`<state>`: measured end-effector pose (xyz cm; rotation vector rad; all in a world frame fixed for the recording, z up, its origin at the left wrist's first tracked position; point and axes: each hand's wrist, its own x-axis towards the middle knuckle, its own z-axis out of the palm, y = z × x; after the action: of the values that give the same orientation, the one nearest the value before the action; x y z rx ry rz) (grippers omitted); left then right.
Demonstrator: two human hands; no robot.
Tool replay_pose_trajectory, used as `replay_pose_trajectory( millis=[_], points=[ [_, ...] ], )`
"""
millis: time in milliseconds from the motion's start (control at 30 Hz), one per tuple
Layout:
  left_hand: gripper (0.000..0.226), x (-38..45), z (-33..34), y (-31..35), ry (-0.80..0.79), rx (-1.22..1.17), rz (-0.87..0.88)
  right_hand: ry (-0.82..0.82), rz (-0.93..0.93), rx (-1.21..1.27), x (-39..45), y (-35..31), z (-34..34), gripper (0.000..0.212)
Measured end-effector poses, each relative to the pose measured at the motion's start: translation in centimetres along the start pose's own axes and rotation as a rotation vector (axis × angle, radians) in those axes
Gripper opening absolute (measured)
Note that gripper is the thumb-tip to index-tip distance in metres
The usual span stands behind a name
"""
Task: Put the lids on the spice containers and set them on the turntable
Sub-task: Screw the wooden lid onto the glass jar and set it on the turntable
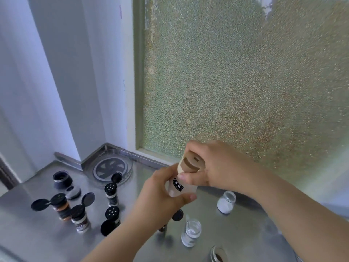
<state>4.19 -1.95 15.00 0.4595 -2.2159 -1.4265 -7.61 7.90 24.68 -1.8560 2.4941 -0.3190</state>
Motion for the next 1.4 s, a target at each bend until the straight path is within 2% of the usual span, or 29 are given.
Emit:
replay_pose_trajectory(
  millis=[233, 400, 467, 567, 833, 933, 1133, 1267, 1400],
  points=[
    [0.048, 0.2, -4.3, -3.7, 0.104, 0.149, -0.098, 0.019, -0.034, 0.127, 4.0, -2.6, 4.8, 0.045],
    [0.084, 2.1, -10.7, -7.2, 0.091, 0.269, -0.167, 0.049, -0.026, 0.120, 11.2, -5.5, 8.5, 0.041],
    [0.076, 2.9, -14.5, -8.6, 0.154, 0.261, -0.191, 0.052, 0.000, 0.121, 15.3, -6.0, 10.5, 0.041],
    [0.056, 3.7, -20.4, -11.7, 0.225, 0.307, -0.243, -0.034, 0.069, 0.143, 22.1, -6.6, 14.0, 0.045],
    [0.022, 5.3, -29.2, -22.1, 0.233, 0.404, -0.323, -0.237, 0.144, 0.122, 35.4, -9.1, 26.2, 0.037],
    [0.021, 5.8, -30.2, -24.7, 0.206, 0.380, -0.352, -0.276, 0.156, 0.129, 37.4, -9.6, 29.4, 0.033],
    [0.023, 6.7, -31.0, -27.6, 0.131, 0.361, -0.389, -0.314, 0.168, 0.220, 38.0, -10.0, 31.9, 0.047],
    [0.025, 6.9, -31.1, -29.1, 0.100, 0.369, -0.452, -0.322, 0.170, 0.224, 37.8, -9.7, 32.2, 0.059],
    [0.027, 6.8, -30.9, -30.1, 0.090, 0.374, -0.505, -0.434, 0.145, 0.254, 37.0, -9.2, 31.5, 0.083]
  ],
)
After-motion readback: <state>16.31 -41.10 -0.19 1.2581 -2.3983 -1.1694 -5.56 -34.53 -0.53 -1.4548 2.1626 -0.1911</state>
